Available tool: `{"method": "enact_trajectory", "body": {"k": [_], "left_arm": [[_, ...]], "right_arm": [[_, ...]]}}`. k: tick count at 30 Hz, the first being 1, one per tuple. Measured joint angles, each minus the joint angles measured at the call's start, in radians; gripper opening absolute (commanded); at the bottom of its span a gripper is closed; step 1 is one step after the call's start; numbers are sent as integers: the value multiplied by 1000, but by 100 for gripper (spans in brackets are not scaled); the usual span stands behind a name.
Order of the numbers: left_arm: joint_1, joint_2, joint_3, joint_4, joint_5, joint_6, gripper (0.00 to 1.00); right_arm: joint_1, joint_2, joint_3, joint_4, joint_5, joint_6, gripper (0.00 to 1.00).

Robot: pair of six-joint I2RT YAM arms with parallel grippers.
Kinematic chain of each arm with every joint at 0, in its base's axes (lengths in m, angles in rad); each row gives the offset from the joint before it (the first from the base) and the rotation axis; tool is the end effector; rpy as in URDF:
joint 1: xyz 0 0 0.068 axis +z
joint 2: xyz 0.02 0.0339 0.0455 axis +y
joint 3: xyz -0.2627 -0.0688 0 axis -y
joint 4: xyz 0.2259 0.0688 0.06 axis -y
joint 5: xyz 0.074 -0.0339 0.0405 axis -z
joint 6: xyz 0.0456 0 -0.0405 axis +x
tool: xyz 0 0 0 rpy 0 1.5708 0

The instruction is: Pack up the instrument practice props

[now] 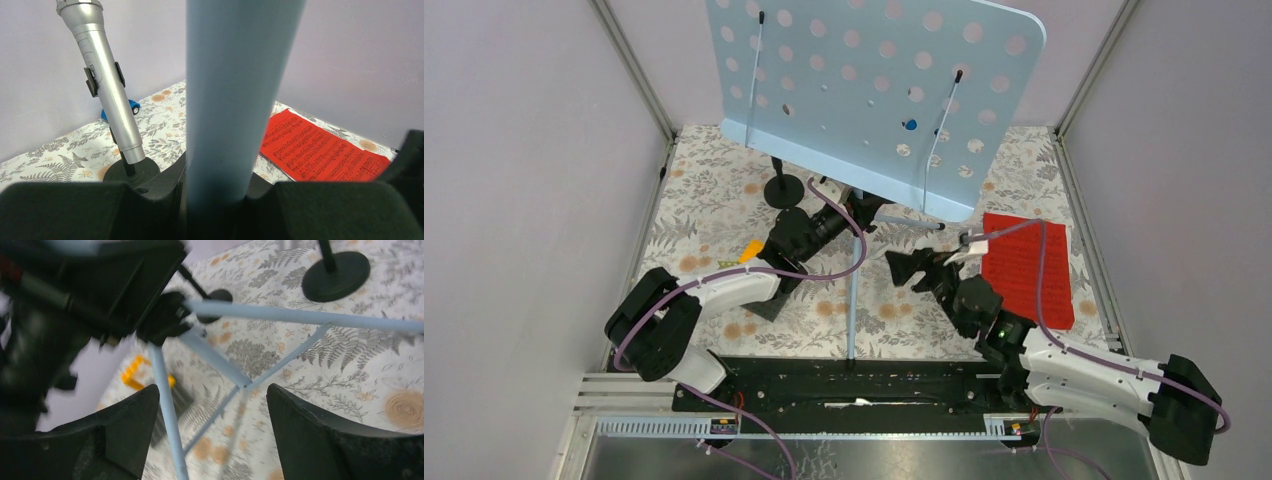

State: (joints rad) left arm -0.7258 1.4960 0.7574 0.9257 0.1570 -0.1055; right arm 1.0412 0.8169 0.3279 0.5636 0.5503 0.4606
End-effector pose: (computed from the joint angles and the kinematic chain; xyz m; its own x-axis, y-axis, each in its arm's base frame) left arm 0.2382 -0.2209 0.2899 0.0572 -0.1898 -0.9801 0.7808 0.6203 -0.0745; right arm 0.1117 0.1436 0.2603 -0.1761 0.4491 -0.8760 -0.4397 0.7603 0.4782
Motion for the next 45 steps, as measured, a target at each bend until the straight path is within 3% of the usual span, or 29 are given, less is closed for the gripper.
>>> {"method": "enact_trajectory", "body": {"k": [3,7,11,15,21,32,36,41,45], "left_arm": [[0,0,2,-3,0,0,0],[-1,-9,-1,-6,-9,1,0],[-3,-8,-3,2,-17,2,0],[-3,-5,-3,6,-18,2,0],[-3,-3,-3,10,-18,2,0],[-3,-2,-3,11,-18,2,0],[-3,-2,-2,11,-18,2,0],[-3,-2,-2,11,-18,2,0],[-3,-2,-2,11,-18,2,0]], "right_arm": [[-133,17,31,-39,-68,277,78],[-292,94,-37,95,-207,629,75],[-338,283,-64,243,-332,880,75],[-342,421,-64,427,-404,1014,75],[-342,502,-63,650,-437,1126,68],[-343,612,32,755,-493,1179,44],[-343,639,32,780,-507,1191,29],[-343,661,26,796,-511,1200,0],[-343,673,21,819,-517,1187,0]]}}
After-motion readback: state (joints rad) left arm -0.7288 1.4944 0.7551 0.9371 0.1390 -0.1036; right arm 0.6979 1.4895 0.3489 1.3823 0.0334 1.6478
